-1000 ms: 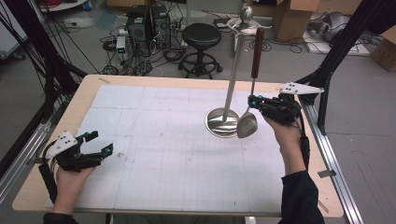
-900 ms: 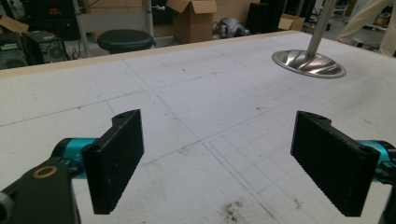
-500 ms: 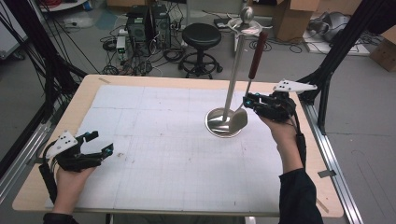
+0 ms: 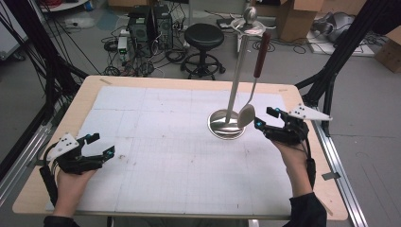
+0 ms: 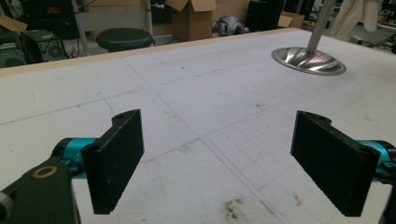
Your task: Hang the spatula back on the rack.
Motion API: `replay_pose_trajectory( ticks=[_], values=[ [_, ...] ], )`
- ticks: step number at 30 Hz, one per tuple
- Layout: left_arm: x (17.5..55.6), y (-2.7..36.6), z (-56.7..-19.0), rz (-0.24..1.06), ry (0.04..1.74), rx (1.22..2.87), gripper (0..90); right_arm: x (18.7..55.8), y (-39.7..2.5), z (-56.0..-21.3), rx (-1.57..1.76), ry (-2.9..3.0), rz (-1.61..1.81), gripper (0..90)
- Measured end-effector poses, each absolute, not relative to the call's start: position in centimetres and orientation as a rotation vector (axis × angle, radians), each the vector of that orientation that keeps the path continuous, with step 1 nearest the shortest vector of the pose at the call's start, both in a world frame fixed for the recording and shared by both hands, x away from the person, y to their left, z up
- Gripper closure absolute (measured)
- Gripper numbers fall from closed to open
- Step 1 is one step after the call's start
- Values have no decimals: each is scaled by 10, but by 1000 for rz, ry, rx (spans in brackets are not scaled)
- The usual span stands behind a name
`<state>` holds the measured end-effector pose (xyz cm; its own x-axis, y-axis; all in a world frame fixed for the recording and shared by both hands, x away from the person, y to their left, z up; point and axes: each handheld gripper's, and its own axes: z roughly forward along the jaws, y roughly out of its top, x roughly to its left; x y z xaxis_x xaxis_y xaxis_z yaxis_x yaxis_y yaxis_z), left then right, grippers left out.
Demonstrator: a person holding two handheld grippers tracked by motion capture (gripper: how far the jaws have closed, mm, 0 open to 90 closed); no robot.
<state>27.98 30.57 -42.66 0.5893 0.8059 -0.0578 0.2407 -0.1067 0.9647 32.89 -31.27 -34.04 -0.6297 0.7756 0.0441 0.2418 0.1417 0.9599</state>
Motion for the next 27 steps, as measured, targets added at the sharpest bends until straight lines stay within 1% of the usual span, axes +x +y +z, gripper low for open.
replay_pose_trajectory(
  ticks=[5,7,10,12,16,24,27],
  values=[
    [279,303,-428,609,878,1666,177,313,-326,-370,1048,1888,1486,228],
    [280,301,-429,606,880,1680,178,307,-330,-380,1080,1897,1460,216],
    [280,299,-430,617,883,1688,173,296,-332,-397,1124,1896,1429,221],
    [280,299,-431,632,880,1691,173,291,-334,-408,1142,1925,1418,251],
    [282,299,-432,638,892,1672,169,284,-338,-425,1175,1932,1352,264],
    [287,294,-436,620,890,1688,169,281,-353,-436,1273,1858,1356,259],
    [287,294,-436,622,887,1691,170,280,-353,-439,1264,1859,1349,259]
  ],
)
